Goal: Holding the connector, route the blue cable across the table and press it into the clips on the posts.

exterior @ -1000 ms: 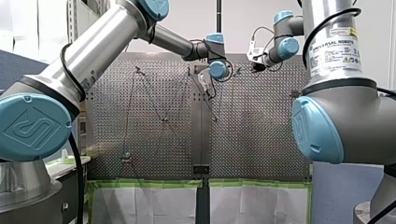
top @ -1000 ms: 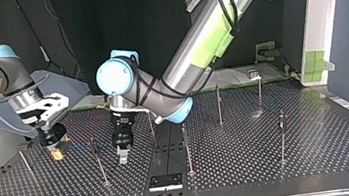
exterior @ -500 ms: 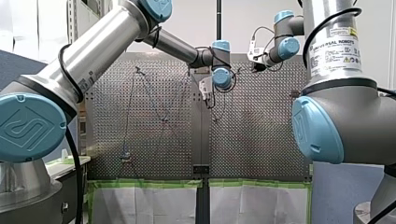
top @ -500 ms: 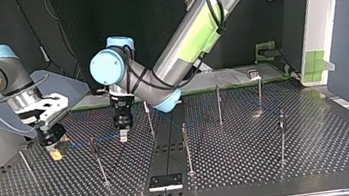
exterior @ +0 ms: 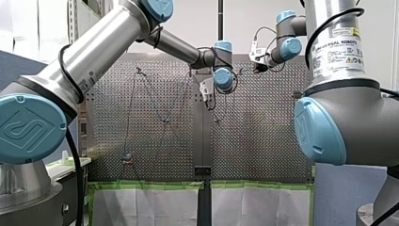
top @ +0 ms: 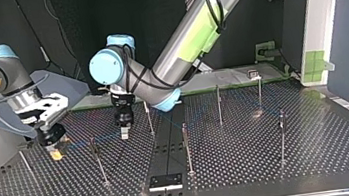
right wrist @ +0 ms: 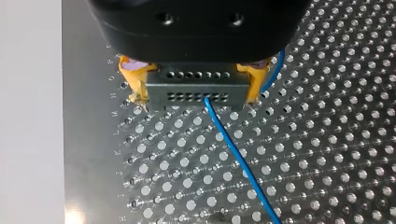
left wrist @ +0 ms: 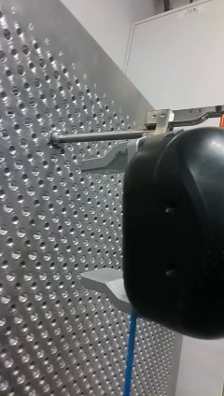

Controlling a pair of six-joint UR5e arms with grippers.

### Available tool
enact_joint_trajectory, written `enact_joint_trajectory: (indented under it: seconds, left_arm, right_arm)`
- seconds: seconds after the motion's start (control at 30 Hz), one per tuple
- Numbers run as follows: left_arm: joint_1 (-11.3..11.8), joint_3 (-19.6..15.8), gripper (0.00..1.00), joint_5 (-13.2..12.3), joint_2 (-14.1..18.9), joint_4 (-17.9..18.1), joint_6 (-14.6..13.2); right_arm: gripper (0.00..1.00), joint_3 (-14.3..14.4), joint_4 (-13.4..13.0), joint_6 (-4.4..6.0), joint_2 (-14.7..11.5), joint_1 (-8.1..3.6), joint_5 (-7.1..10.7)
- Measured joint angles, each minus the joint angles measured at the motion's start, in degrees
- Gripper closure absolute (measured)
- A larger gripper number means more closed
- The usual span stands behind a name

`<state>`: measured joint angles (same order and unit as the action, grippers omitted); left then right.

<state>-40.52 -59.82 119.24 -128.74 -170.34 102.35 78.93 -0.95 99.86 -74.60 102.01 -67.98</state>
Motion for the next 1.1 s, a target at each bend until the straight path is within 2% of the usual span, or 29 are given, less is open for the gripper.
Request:
enact_joint_trajectory:
  seconds: [0.2, 0.4, 0.53, 0.67, 0.77, 0.93, 1.1]
  left_arm:
    - [0.09, -2.24, 0.0, -0.88, 2.25, 1.76, 2.27]
    - [0.17, -4.76, 0.0, -3.07, 4.78, 4.2, 4.78]
    - [-0.19, -6.92, 0.0, -5.21, 6.94, 6.07, 6.94]
    - [-0.24, -9.09, 0.0, -7.37, 9.09, 5.59, 9.0]
    - [-0.44, -10.66, 0.0, -8.95, 10.67, 5.38, 9.8]
    - [-0.72, -13.14, 0.0, -11.32, 13.16, 7.14, 11.1]
    - [-1.09, -15.48, 0.0, -10.53, 15.51, 9.4, 11.03]
  right_arm:
    - [1.0, 0.0, 0.0, 0.0, 0.0, 0.0, 0.0]
    - [1.0, 0.0, 0.0, 0.0, 0.0, 0.0, 0.0]
    - [1.0, 0.0, 0.0, 0.0, 0.0, 0.0, 0.0]
    - [1.0, 0.0, 0.0, 0.0, 0.0, 0.0, 0.0]
    - [1.0, 0.0, 0.0, 0.0, 0.0, 0.0, 0.0]
    - [1.0, 0.0, 0.0, 0.0, 0.0, 0.0, 0.0]
    - [1.0, 0.0, 0.0, 0.0, 0.0, 0.0, 0.0]
